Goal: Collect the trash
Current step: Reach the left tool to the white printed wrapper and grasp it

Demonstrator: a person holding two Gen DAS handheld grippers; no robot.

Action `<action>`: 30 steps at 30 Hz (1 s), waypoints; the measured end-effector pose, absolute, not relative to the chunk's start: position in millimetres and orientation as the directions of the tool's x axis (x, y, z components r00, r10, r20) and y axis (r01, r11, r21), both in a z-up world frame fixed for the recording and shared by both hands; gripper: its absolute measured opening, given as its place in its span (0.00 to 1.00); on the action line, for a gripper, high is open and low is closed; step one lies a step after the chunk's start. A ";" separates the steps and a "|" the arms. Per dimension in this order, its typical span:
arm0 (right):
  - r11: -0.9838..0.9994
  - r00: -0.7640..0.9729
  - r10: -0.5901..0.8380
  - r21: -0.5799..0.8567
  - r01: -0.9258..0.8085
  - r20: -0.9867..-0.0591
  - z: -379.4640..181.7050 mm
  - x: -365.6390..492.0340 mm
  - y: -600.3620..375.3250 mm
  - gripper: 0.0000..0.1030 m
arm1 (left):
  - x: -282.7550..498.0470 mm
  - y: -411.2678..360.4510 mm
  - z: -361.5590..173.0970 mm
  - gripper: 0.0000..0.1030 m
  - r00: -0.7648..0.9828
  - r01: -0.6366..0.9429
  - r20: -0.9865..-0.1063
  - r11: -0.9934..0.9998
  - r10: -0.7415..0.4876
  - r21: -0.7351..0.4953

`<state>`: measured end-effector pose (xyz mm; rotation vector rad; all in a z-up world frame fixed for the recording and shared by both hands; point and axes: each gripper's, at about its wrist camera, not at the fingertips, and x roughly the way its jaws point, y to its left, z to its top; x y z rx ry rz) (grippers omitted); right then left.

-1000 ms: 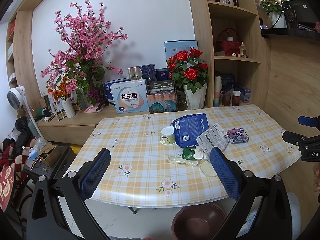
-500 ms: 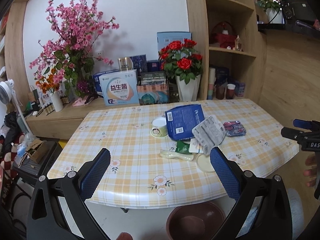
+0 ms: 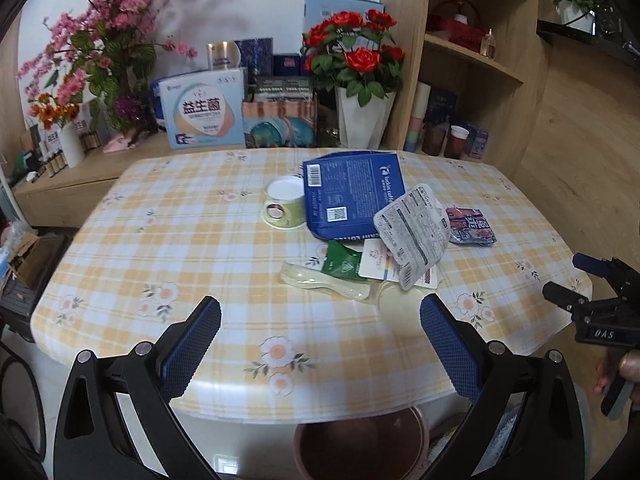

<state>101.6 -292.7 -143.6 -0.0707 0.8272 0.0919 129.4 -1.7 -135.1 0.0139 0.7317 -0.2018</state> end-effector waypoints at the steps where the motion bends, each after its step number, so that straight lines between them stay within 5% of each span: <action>1: 0.993 0.668 0.062 -0.019 -0.113 -0.742 -147.3 105.8 -294.9 0.94 | 136.3 -6.8 -137.4 0.95 0.723 0.201 -0.664 0.978 -0.190 -0.061; 7: 0.994 0.626 0.082 0.015 -0.111 -0.776 -170.0 132.9 -310.8 0.94 | 195.0 -49.4 -158.7 0.92 0.683 0.269 -0.685 0.959 -0.255 -0.089; 14: 0.996 0.609 0.087 0.049 -0.078 -0.789 -187.5 158.1 -334.1 0.94 | 265.7 -72.9 -195.1 0.59 0.592 0.283 -0.737 0.941 -0.325 -0.188; 20: 0.996 0.588 0.083 0.054 -0.067 -0.804 -203.9 167.9 -342.1 0.94 | 298.0 -80.4 -222.5 0.58 0.506 0.274 -0.750 0.904 -0.426 -0.329; 26: 0.994 0.576 0.102 0.064 -0.086 -0.811 -212.0 169.9 -334.4 0.94 | 286.1 -92.7 -219.2 0.15 0.481 0.356 -0.714 0.857 -0.509 -0.372; 30: 0.992 0.569 0.122 0.075 -0.106 -0.813 -212.8 170.3 -325.5 0.94 | 272.9 -101.1 -191.5 0.09 0.501 0.425 -0.669 0.830 -0.549 -0.362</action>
